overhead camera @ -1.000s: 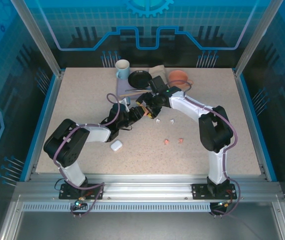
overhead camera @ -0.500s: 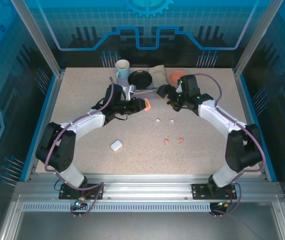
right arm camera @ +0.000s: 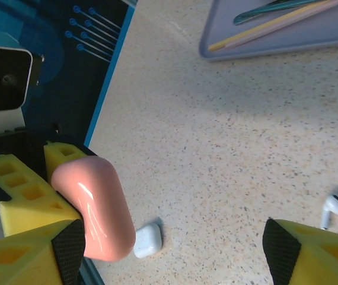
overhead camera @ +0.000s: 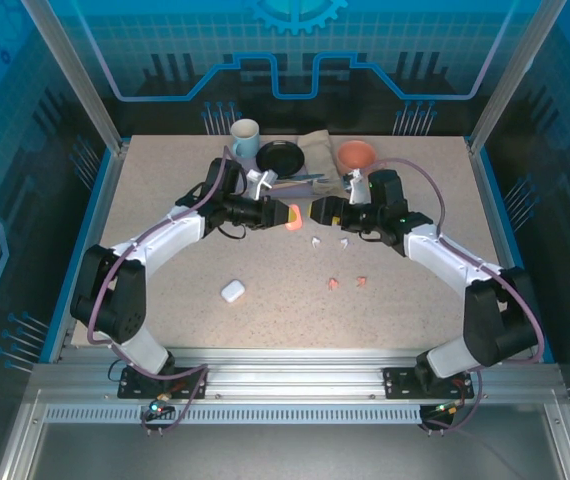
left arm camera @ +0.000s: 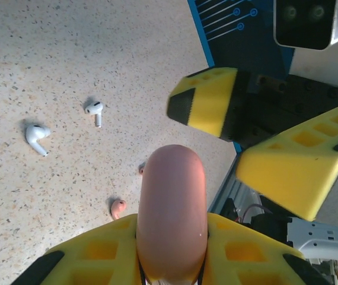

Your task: Insert the wireless bluetooth earbuds into the charging case

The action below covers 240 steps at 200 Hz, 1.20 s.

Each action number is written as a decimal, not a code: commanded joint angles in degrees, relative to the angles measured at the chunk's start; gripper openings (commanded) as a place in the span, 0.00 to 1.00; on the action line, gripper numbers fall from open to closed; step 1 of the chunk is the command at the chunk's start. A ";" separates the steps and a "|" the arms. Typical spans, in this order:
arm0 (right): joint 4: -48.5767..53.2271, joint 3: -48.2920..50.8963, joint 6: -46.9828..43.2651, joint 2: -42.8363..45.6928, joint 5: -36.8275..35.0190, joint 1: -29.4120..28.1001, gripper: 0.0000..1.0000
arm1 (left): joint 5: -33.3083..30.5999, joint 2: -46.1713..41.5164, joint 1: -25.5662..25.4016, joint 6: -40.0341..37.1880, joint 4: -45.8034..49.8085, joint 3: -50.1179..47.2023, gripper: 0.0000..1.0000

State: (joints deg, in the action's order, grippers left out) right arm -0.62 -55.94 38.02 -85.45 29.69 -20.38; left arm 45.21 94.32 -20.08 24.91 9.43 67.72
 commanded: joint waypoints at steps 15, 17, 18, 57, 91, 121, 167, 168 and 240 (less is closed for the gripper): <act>-2.10 -2.13 -1.85 -2.81 4.14 -1.53 0.81 | 3.17 1.54 0.05 -1.70 2.10 2.73 0.00; -2.10 -2.28 -1.88 -2.91 4.23 -1.60 0.81 | 3.21 1.56 0.04 -1.70 2.04 2.75 0.00; -2.10 -2.35 -1.89 -2.98 4.32 -1.59 0.80 | 3.21 1.56 0.04 -1.70 2.02 2.76 0.00; -1.14 -2.86 -2.16 -5.03 3.89 -2.47 0.78 | 3.37 2.09 0.04 -1.48 1.69 3.63 0.00; 0.49 -2.35 -2.24 -6.94 1.04 -1.70 0.75 | 3.74 1.53 0.08 -1.50 1.47 4.05 0.00; 2.35 -2.48 -1.60 -9.16 -1.20 0.17 0.71 | 4.17 0.06 0.04 -1.74 1.62 4.13 0.00; 3.62 -2.18 -0.93 -6.48 -0.20 1.62 0.71 | 3.74 -1.20 0.20 -2.45 2.15 3.14 0.00; 3.61 -2.16 -0.93 -6.26 -0.14 1.64 0.71 | 3.74 -1.23 0.21 -2.43 2.12 3.08 0.00; 3.60 0.02 -4.31 0.19 11.83 2.71 0.64 | 7.18 -0.83 0.40 -2.23 -0.72 2.68 0.00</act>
State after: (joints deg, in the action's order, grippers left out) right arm 2.50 -56.95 36.07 -86.80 34.76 -18.90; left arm 49.06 94.83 -19.86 23.75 10.74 69.67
